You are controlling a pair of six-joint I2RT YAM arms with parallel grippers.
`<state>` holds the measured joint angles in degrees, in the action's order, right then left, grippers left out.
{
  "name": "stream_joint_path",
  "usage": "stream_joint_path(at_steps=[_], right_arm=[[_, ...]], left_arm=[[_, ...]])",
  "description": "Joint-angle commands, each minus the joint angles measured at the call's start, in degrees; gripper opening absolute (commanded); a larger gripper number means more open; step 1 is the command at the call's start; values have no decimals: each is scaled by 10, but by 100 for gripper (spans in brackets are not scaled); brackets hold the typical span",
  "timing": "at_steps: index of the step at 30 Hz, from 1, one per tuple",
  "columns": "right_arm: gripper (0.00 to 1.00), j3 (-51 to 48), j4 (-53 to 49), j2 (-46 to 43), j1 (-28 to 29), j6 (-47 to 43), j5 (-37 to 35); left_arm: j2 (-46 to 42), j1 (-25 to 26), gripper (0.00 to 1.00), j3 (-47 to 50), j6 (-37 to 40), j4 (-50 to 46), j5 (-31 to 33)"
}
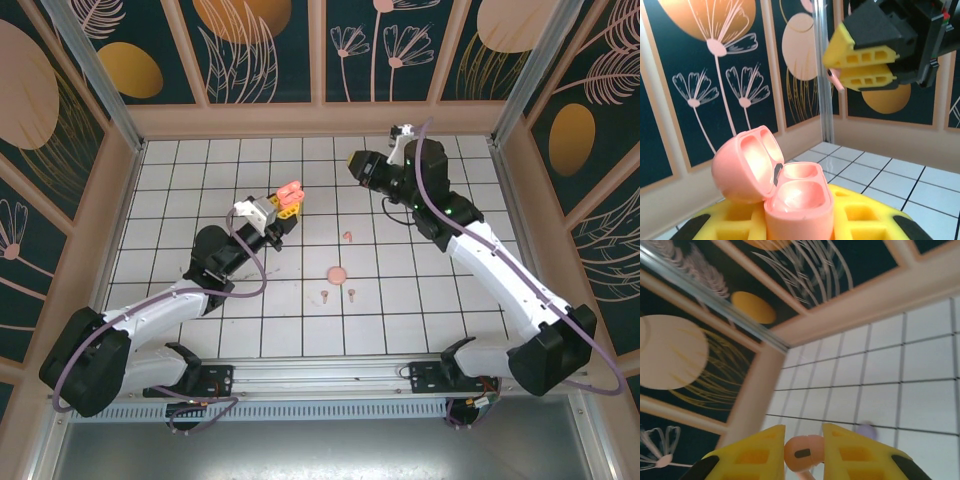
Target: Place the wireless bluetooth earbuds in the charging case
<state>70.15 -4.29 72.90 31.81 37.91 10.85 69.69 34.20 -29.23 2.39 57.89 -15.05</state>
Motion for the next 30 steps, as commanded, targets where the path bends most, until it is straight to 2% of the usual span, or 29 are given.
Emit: stream_joint_path(at_steps=[1,11,16,23,30], right_arm=[[21,9,96,-22,29,-2,19],[22,-43,281,-31,117,-34,0],[22,-71,349,-23,166,-82,-33],[22,-82,390,5,225,-153,-103],[22,-101,420,29,232,-145,-132]], left_arm=[[2,4,0,2,19,76,-10],[30,5,0,-29,41,125,-5],[40,6,0,-42,54,126,10],[46,6,0,-53,63,116,17],[41,6,0,-50,62,113,20]])
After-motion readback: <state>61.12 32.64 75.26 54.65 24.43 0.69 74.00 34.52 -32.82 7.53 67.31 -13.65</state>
